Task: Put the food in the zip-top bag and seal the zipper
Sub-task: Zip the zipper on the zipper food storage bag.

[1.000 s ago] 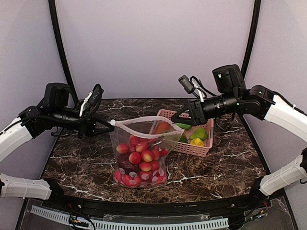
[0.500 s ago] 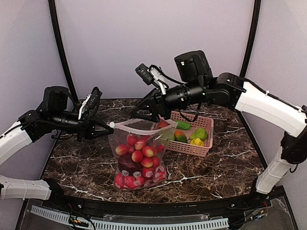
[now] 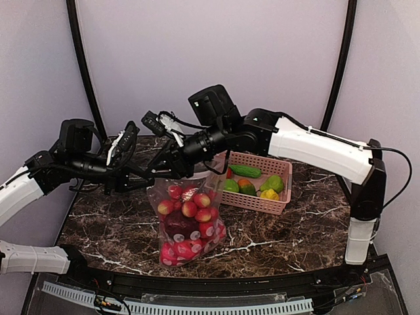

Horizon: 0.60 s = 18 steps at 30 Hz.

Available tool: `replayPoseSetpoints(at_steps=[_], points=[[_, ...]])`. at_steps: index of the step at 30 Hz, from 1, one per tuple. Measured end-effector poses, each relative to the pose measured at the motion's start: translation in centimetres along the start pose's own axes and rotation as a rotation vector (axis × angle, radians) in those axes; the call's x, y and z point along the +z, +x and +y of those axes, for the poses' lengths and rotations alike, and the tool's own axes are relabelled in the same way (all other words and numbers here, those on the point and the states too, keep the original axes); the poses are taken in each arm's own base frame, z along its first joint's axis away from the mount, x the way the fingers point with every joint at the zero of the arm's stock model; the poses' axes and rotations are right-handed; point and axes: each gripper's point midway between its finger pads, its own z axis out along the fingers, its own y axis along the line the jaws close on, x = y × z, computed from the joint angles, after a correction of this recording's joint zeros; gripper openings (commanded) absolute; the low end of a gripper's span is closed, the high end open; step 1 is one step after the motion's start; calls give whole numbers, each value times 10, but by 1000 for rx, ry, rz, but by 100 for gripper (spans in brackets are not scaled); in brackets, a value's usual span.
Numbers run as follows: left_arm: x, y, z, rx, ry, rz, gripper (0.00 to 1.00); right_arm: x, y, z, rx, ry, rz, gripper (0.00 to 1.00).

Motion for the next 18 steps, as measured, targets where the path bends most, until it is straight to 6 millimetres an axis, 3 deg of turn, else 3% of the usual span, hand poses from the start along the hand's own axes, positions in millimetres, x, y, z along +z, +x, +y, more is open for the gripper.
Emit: replayPoseSetpoints(at_steps=[6, 18], points=[[-1, 2, -2, 11, 1, 6, 1, -1, -1, 6, -5, -33, -2, 15], [-2, 6, -1, 24, -9, 19, 1, -4, 6, 0, 32, -66, 9, 21]])
